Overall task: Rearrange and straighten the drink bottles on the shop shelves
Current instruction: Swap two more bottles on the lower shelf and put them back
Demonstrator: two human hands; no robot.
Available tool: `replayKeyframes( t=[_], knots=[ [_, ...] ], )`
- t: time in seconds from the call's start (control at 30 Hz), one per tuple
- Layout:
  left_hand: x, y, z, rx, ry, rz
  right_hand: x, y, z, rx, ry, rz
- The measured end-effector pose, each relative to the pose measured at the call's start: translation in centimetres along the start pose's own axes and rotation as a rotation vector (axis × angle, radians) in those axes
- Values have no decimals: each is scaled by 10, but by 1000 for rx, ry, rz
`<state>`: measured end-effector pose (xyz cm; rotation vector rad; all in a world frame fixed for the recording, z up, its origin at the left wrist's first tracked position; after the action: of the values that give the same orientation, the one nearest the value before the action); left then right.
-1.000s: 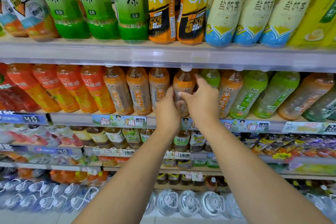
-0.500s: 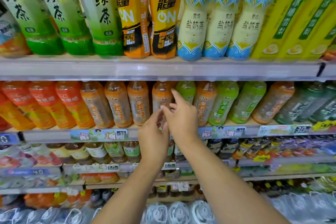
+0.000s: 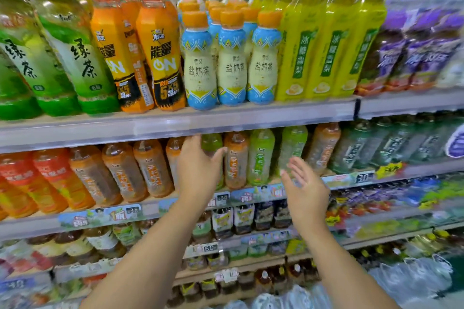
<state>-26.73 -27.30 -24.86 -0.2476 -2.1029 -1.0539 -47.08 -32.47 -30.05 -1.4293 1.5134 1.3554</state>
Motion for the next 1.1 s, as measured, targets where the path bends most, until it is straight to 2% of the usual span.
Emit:
replayKeyframes(
  t=[0.13,0.37,0.73,0.93,1.1],
  knots=[
    [8,-11,-12,10,110,-81,5,36,-27,38,22,3],
    [8,-27,-18,68,172,-35,10,68,-65,109,118,212],
    [6,-33,26,153,1,28,21,77,-111,218,66,302],
    [7,-23,34,107,58,-18,24,75,-123,217,79,416],
    [7,-15,58,115,9,120,28,71,-127,201,1,330]
  ],
)
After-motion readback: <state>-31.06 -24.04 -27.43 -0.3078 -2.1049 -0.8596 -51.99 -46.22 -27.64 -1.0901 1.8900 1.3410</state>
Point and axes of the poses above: each hand's wrist, its own z-axis away from the middle knuckle, its own y-axis out of the back of the hand, x = y × z, the point moved 1 cm from there along -z, towards the middle knuckle, and after that the axes turned 11 degrees about -x, right-handed, at the moved point
